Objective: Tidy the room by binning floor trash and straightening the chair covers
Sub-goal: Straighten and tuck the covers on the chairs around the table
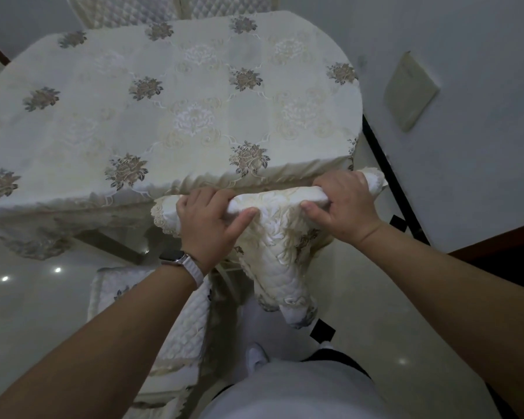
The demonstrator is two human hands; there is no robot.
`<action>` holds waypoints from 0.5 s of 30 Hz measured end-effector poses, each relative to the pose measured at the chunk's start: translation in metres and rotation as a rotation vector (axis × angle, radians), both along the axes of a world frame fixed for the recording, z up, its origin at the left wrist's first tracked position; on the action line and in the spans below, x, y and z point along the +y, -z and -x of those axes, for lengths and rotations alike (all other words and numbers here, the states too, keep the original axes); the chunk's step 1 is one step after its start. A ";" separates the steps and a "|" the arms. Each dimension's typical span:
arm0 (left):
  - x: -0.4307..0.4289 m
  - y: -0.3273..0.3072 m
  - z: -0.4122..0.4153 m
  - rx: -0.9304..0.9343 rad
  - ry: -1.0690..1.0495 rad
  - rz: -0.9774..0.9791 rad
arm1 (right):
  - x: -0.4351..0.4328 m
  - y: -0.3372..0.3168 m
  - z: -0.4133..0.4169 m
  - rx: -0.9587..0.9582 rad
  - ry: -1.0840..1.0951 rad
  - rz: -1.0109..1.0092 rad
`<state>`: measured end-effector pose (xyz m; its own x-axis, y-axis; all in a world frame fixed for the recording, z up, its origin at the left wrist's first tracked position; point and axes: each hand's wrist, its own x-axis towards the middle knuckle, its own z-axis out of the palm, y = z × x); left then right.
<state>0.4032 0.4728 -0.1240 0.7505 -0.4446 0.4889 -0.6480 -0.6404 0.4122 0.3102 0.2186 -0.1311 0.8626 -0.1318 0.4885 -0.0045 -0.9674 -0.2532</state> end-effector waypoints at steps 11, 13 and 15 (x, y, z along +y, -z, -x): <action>-0.024 0.019 -0.027 0.018 0.052 -0.012 | -0.026 0.022 -0.021 -0.037 -0.029 0.035; -0.032 0.018 -0.036 0.057 0.040 -0.017 | -0.033 0.021 -0.032 -0.039 -0.028 0.038; -0.039 0.017 -0.043 0.071 0.029 -0.024 | -0.043 0.020 -0.042 -0.051 -0.036 0.043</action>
<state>0.4458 0.4334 -0.1413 0.7697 -0.4773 0.4239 -0.6359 -0.6320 0.4430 0.3518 0.1754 -0.1514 0.8404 -0.0791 0.5361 0.0421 -0.9768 -0.2100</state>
